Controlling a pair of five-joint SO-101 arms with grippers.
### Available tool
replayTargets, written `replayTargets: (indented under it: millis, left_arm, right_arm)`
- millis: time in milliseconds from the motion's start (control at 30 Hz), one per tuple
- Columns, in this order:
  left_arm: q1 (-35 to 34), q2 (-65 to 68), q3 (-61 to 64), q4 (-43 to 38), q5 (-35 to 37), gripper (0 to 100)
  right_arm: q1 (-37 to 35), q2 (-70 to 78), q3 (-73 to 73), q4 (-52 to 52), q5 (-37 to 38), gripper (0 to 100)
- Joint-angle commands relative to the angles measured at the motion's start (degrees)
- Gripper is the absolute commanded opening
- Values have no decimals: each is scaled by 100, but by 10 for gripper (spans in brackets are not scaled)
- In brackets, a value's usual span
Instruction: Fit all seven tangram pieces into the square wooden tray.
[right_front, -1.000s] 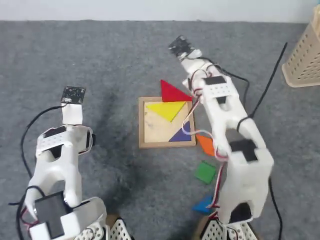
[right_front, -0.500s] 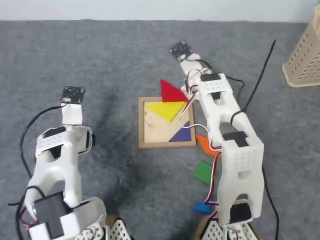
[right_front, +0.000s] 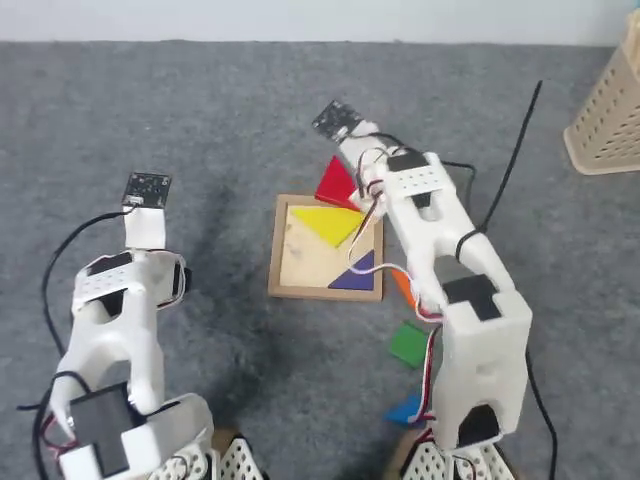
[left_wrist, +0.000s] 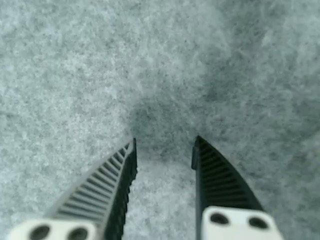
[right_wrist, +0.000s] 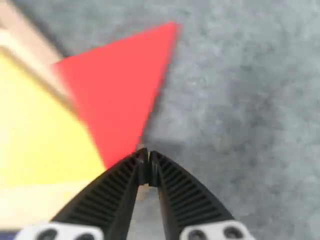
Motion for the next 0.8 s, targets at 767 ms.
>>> replayTargets:
  millis: [767]
  left_arm:
    - [9, -264, -13, -105, -62, 178]
  right_arm:
    - [-602, -1033, 440, -1191, -211, 7]
